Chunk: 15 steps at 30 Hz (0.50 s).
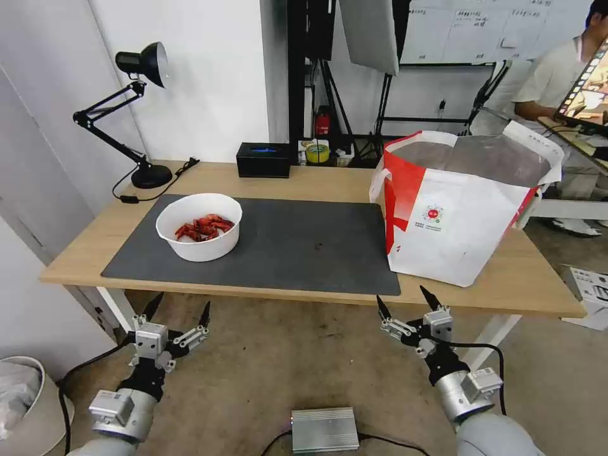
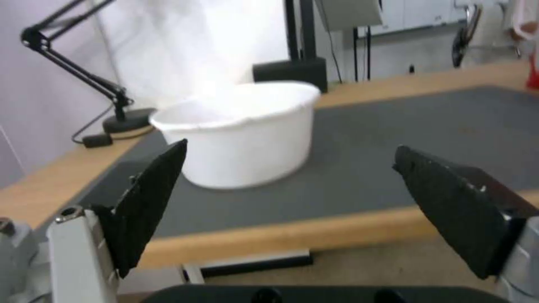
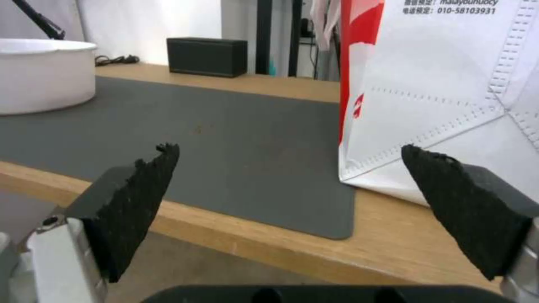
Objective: Pick up the trash from the table and place it into the takeout bag.
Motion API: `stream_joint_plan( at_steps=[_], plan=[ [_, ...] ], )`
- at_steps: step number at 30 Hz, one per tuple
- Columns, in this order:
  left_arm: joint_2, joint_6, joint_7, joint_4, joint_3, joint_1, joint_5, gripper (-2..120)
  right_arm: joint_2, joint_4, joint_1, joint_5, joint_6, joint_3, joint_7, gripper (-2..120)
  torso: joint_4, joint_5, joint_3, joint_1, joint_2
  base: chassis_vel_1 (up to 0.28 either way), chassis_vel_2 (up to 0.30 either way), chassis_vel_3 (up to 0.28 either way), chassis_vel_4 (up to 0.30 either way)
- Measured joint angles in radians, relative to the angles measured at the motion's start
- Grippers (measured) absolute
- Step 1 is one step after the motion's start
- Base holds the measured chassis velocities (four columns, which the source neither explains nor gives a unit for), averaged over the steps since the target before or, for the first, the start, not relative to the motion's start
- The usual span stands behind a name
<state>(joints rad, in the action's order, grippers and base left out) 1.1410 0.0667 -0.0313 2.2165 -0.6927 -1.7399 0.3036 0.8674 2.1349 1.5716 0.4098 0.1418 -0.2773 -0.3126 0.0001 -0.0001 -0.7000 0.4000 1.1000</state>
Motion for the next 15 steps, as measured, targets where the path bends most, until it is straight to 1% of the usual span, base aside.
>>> stream_joint_plan(
  at_steps=[2, 3, 4, 6, 7, 8, 10, 11, 12, 13, 14, 15],
  plan=[
    [-0.047, -0.051, -0.051, 0.019, -0.032, 0.033, 0.106, 100, 0.0, 0.0, 0.0, 0.0, 0.0, 0.0, 0.0, 100, -0.0001, 0.0, 0.0, 0.0, 0.0, 0.0, 0.0, 0.0, 0.0],
    [-0.047, -0.051, -0.051, 0.019, -0.032, 0.033, 0.106, 100, 0.0, 0.0, 0.0, 0.0, 0.0, 0.0, 0.0, 100, -0.0001, 0.0, 0.0, 0.0, 0.0, 0.0, 0.0, 0.0, 0.0],
    [-0.075, -0.078, -0.071, 0.026, -0.05, 0.049, 0.157, 100, 0.0, 0.0, 0.0, 0.0, 0.0, 0.0, 0.001, 100, 0.0, -0.0003, 0.0, 0.0, 0.0, 0.0, 0.0, 0.0, 0.0],
    [-0.159, -0.158, -0.122, 0.042, -0.1, 0.087, 0.303, 100, 0.0, 0.0, -0.001, 0.001, 0.0, 0.0, 0.001, 100, 0.0001, -0.0003, 0.0, 0.0, 0.0, 0.0, 0.0, 0.0, 0.0],
    [-0.159, -0.158, -0.122, 0.042, -0.1, 0.087, 0.303, 100, 0.0, 0.0, -0.001, 0.001, 0.0, 0.0, 0.001, 100, 0.0001, -0.0003, 0.0, 0.0, 0.0, 0.0, 0.0, 0.0, 0.0],
    [-0.214, -0.217, -0.147, 0.05, -0.132, 0.112, 0.411, 100, -0.001, 0.0, -0.001, 0.001, 0.0, 0.0, 0.001, 100, 0.0, -0.0001, 0.0, 0.0, 0.0, 0.0, 0.0, 0.0, 0.0],
    [-0.317, -0.285, -0.198, 0.034, -0.164, 0.171, 0.612, 100, -0.001, 0.0, -0.001, 0.001, 0.0, 0.0, 0.001, 100, -0.0001, 0.0, 0.0, 0.0, 0.0, 0.0, 0.0, 0.0, 0.0],
    [-0.317, -0.285, -0.198, 0.034, -0.164, 0.171, 0.612, 100, -0.001, 0.0, -0.001, 0.001, 0.0, 0.0, 0.001, 100, -0.0001, 0.0, 0.0, 0.0, 0.0, 0.0, 0.0, 0.0, 0.0],
    [-0.368, -0.312, -0.212, 0.007, -0.172, 0.206, 0.703, 100, -0.001, 0.0, -0.001, 0.001, 0.0, 0.0, 0.001, 100, -0.0003, 0.0, 0.0, 0.0, 0.0, 0.0, 0.0, 0.0, 0.0],
    [-0.406, -0.335, -0.225, -0.017, -0.174, 0.235, 0.778, 100, -0.001, 0.0, -0.001, 0.001, 0.0, 0.0, 0.001, 100, -0.0003, -0.0002, 0.0, 0.0, 0.0, 0.0, 0.0, 0.0, 0.0],
    [-0.445, -0.37, -0.235, -0.045, -0.174, 0.274, 0.877, 100, -0.001, 0.0, -0.001, 0.001, 0.0, 0.0, 0.001, 100, 0.0, -0.0005, 0.0, 0.0, 0.0, 0.0, 0.0, 0.0, 0.0],
    [-0.445, -0.37, -0.235, -0.045, -0.174, 0.274, 0.877, 100, -0.001, 0.0, -0.001, 0.001, 0.0, 0.0, 0.001, 100, 0.0, -0.0005, 0.0, 0.0, 0.0, 0.0, 0.0, 0.0, 0.0]
  ],
)
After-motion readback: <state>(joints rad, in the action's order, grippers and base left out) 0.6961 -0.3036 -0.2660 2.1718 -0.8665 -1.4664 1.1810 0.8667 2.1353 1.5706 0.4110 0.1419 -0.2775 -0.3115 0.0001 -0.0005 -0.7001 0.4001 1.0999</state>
